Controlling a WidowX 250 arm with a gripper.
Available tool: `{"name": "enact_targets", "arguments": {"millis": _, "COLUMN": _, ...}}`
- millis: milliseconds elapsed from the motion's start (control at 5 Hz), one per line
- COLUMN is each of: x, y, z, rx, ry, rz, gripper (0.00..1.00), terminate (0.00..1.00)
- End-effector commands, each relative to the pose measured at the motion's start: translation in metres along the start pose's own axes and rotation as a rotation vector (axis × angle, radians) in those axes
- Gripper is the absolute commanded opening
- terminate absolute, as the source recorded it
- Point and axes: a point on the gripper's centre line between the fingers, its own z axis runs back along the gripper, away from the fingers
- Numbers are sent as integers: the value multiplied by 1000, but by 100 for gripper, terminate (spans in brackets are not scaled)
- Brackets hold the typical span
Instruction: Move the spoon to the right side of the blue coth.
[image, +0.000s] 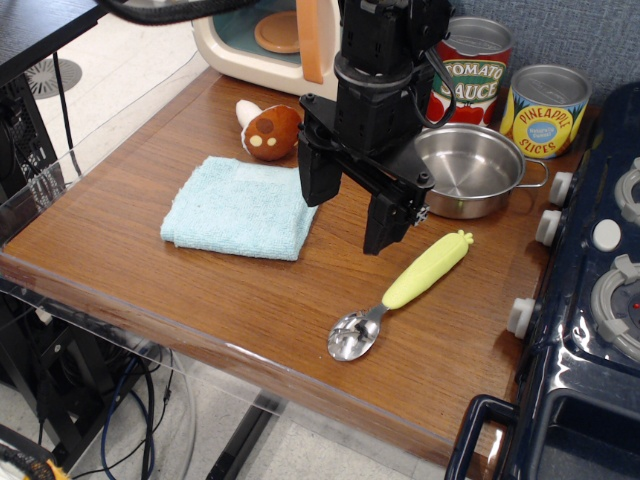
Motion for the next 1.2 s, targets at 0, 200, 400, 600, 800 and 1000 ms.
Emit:
{"name": "enact_targets", "arguments": {"millis": 0, "x": 0, "y": 0, "z": 0, "rx": 0, "ry": 0, "rz": 0, "gripper": 100, "terminate": 0}}
{"name": "enact_targets", "arguments": {"millis": 200, "x": 6, "y": -4, "z": -13, "rx": 5, "ry": 5, "rz": -9, "gripper": 100, "terminate": 0}}
{"name": "enact_targets", "arguments": {"millis": 400, "x": 14, "y": -6, "z": -24, "rx": -41, "ry": -12, "rz": 22, "gripper": 100, "terminate": 0}}
{"name": "enact_targets", "arguments": {"millis": 600, "x": 27, "y": -18, "z": -43, "rx": -116, "ry": -21, "rz": -22, "gripper": 100, "terminate": 0}}
{"name": "enact_targets", "arguments": {"millis": 800, "x": 38, "y": -21, "z": -58, "rx": -140, "ry": -56, "rz": -25, "gripper": 100, "terminate": 0}}
{"name": "enact_targets", "arguments": {"millis": 1000, "x": 44, "y": -22, "z": -66, "rx": -102, "ry": -109, "rz": -65, "gripper": 100, "terminate": 0}}
